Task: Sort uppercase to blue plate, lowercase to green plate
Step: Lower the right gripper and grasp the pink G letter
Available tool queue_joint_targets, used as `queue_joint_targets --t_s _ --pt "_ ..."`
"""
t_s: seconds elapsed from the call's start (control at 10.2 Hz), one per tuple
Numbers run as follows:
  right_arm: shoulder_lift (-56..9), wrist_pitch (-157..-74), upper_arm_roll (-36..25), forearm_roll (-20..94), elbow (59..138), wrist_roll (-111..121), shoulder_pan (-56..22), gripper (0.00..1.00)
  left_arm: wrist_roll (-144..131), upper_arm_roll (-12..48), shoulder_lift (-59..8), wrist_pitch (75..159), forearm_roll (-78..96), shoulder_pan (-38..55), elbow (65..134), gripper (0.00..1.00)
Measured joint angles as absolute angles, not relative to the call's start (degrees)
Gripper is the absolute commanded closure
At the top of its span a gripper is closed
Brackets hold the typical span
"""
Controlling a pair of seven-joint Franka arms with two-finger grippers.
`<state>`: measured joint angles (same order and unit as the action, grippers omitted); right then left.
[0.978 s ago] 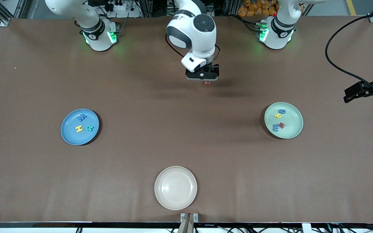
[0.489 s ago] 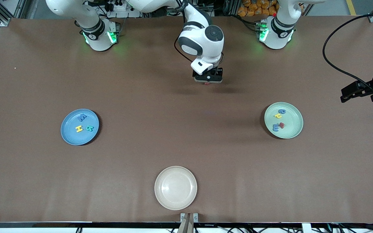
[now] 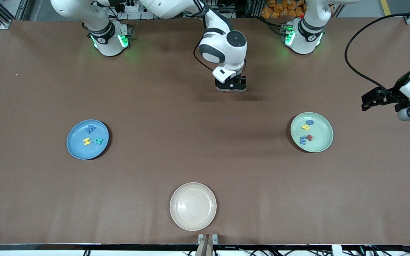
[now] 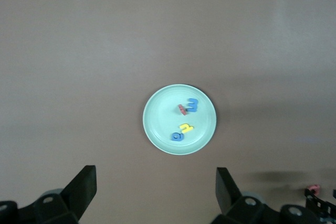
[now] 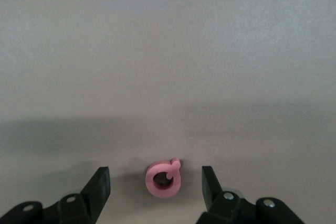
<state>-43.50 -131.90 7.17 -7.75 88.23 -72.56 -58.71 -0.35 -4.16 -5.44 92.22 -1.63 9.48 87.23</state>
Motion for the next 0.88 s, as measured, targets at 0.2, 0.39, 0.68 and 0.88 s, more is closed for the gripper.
queue_joint_targets --t_s 0.2,0.39,0.68,0.88 --pt "-44.4 -131.94 7.17 -8.64 88.23 -72.81 -59.26 0.28 -0.95 -2.17 -5.58 92.04 -1.63 9.67 87.24 0.0" --pt "-45.27 -132.49 7.17 -9.65 88.28 -73.47 -59.45 0.37 -1.09 -2.02 -6.2 92.03 -2.01 9.66 87.25 0.0" --pt "-45.89 -133.9 7.13 -10.01 88.55 -73.71 -59.48 0.76 -1.09 -2.2 -6.78 92.03 -2.08 9.14 87.12 0.0" --pt "-45.85 -134.41 7.14 -10.03 88.46 -73.71 -59.49 1.0 -1.09 -2.56 -6.77 92.05 -2.08 8.71 86.39 0.0"
